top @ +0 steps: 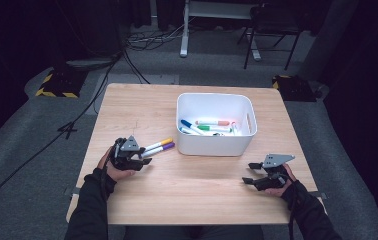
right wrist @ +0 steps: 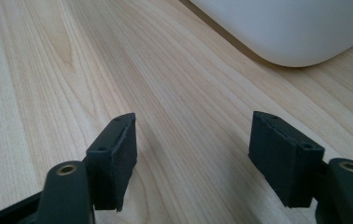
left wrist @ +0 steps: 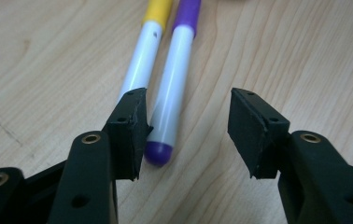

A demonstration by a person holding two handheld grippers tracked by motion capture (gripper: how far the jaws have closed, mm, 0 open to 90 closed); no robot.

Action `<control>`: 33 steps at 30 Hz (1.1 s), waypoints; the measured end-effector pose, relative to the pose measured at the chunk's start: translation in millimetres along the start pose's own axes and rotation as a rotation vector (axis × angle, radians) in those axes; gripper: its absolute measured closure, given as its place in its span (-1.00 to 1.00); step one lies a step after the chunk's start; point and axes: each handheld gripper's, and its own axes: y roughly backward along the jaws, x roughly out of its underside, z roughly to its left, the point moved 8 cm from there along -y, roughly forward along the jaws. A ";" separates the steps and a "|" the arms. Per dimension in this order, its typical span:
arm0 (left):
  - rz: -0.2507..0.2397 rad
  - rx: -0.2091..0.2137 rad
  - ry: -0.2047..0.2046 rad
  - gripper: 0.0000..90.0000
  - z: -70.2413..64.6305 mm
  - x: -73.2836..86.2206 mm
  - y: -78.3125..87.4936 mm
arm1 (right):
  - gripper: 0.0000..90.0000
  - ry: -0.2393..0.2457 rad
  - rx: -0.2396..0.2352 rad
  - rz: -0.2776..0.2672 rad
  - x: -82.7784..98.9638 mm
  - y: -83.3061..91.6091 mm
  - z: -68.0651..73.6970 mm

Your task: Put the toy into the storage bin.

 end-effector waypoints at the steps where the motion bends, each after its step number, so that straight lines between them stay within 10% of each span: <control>1: 0.008 0.019 0.006 0.06 -1.7 1.6 -2.3 | -0.27 0.000 0.000 0.000 0.0 0.0 0.0; 10: -0.009 0.073 0.007 0.62 -9.1 1.1 -1.3 | -0.27 0.003 0.005 -0.002 -0.1 -0.2 0.0; 17: -0.013 0.091 -0.032 0.68 -16.3 -1.8 0.6 | -0.27 0.001 0.003 0.002 0.1 -0.1 0.4; 33: -0.250 0.070 -0.025 0.69 -10.3 -30.5 54.3 | -0.28 0.000 0.002 0.000 0.0 -0.2 0.3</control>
